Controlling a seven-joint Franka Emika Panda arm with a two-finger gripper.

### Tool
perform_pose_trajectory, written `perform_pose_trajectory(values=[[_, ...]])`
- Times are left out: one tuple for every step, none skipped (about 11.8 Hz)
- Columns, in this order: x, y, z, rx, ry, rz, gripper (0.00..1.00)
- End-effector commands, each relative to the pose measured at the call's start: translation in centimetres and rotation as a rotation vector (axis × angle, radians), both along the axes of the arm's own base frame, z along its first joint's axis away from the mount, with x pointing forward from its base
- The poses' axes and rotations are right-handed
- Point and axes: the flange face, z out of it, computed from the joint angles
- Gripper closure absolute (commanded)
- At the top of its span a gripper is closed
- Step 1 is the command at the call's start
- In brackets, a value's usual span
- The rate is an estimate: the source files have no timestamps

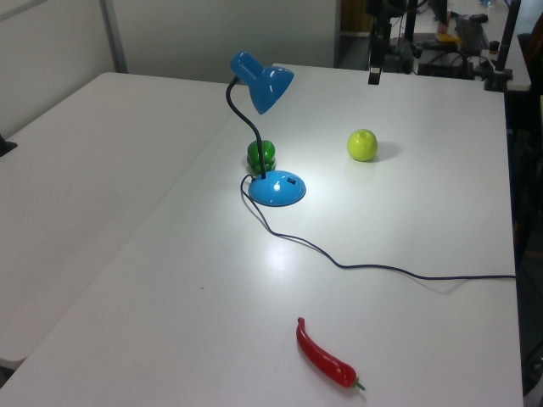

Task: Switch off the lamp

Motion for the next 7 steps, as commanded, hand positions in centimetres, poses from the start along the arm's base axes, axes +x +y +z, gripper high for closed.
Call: perform_pose_trajectory(values=[[0.13, 0.12, -0.13, 0.018, -0.018, 0.044, 0.75], [0.13, 0.12, -0.13, 0.018, -0.018, 0.044, 0.80], [0.12, 0.20, -0.13, 0.018, -0.017, 0.044, 0.92], [0.15, 0.30, -0.22, 0.018, -0.016, 0.047, 1.00], [0.13, 0.38, -0.22, 0.018, -0.016, 0.047, 1.00], [0.12, 0.48, -0.22, 0.020, -0.016, 0.048, 1.00], [0.11, 0.58, -0.22, 0.021, -0.016, 0.050, 1.00]])
